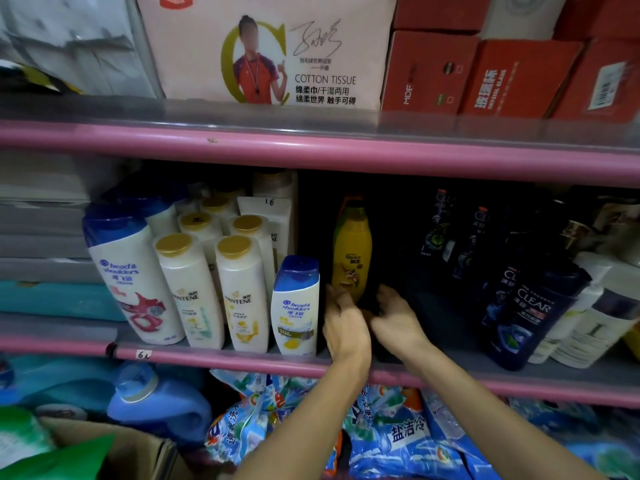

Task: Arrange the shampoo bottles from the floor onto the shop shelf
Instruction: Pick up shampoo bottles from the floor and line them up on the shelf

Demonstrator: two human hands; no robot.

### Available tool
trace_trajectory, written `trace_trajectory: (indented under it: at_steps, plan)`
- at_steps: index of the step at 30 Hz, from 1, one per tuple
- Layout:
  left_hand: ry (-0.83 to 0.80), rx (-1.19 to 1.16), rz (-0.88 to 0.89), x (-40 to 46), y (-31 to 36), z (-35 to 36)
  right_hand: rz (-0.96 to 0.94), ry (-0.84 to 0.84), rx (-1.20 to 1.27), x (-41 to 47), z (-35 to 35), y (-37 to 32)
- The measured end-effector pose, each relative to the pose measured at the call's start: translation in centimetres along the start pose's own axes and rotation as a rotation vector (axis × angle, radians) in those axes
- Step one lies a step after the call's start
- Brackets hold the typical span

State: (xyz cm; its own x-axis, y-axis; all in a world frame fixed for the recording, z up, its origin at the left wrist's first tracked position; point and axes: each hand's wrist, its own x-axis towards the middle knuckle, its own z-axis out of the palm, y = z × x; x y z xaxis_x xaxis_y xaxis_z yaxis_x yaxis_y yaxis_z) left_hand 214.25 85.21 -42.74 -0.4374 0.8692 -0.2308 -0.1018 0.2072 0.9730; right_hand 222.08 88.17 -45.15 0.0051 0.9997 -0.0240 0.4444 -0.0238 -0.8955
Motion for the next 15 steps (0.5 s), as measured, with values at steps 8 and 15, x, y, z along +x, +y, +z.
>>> trace_trajectory:
  at_steps: [8, 15]
  plan:
    - [-0.071, 0.015, 0.027, -5.0, 0.9, -4.3, -0.173, -0.247, -0.041, -4.6, 0.8, -2.8]
    - [-0.029, -0.068, 0.003, -7.6, -0.4, -9.1, -0.183, -0.403, 0.020, -5.3, 3.7, -4.4]
